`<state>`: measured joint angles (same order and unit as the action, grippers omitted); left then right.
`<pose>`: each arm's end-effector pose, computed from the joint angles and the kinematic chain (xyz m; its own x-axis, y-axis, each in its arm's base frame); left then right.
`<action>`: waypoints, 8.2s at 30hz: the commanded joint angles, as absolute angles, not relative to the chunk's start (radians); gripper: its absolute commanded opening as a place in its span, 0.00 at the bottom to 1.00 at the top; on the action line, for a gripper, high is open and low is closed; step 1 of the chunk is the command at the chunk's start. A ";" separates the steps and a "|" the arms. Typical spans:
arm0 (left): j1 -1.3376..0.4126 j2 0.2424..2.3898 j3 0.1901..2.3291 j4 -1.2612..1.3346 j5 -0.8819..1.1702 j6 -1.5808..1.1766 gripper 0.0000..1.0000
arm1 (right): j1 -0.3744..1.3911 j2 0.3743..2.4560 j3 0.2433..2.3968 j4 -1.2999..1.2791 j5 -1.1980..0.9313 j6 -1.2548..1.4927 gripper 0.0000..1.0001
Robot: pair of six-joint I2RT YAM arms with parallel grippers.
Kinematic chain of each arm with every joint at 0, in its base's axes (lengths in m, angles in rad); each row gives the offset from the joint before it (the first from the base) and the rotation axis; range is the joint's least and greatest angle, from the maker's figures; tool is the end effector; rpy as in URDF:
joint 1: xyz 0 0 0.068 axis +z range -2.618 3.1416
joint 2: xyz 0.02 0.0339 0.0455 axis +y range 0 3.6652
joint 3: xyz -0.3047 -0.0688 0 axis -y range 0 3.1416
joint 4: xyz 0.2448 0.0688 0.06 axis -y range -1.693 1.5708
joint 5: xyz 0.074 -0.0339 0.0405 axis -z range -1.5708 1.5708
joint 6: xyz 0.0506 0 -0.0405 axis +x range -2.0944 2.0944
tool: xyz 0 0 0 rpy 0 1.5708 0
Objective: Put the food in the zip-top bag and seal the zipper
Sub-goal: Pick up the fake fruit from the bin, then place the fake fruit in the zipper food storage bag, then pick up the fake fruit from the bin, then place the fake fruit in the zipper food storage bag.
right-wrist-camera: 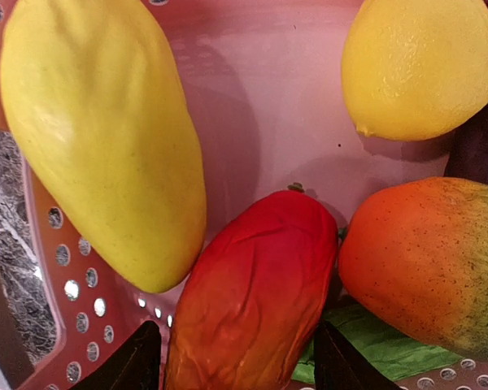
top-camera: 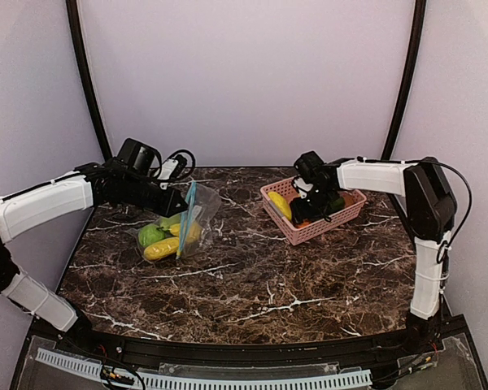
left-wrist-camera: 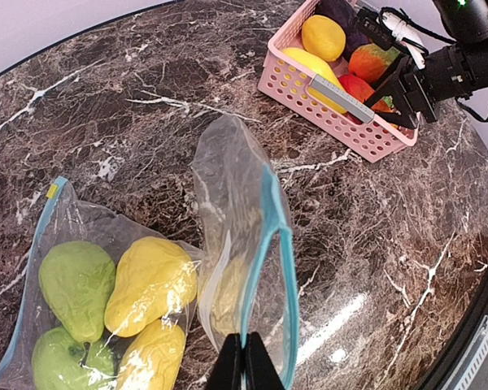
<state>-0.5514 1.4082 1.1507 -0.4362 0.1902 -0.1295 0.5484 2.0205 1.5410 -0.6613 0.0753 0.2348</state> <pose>0.2657 -0.1746 0.3308 -0.6225 0.2340 -0.7468 0.5626 0.7972 -0.2192 0.3853 0.2309 0.2151 -0.8691 -0.2591 -0.4213 -0.2991 0.9537 0.0305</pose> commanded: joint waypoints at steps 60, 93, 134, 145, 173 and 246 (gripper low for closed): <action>-0.647 1.536 1.010 -0.063 0.389 -0.449 0.01 | 0.840 1.799 1.223 -0.004 -0.908 0.484 0.36; -0.646 1.494 1.034 -0.236 0.511 -0.375 0.01 | 0.818 2.027 1.463 -0.061 -0.744 0.453 0.34; -0.483 1.471 1.089 -0.269 0.540 -0.369 0.01 | 0.889 1.697 1.359 -0.260 -0.396 0.391 0.74; -0.479 1.450 1.066 -0.277 0.569 -0.204 0.01 | 0.720 1.579 1.379 -0.572 0.008 0.336 0.76; -0.479 1.567 1.048 -0.252 0.597 -0.239 0.01 | 0.414 2.181 1.815 -0.551 0.170 0.298 0.73; -0.602 1.380 0.919 -0.185 0.344 -0.460 0.01 | 0.907 1.821 1.298 0.162 -0.869 0.436 0.48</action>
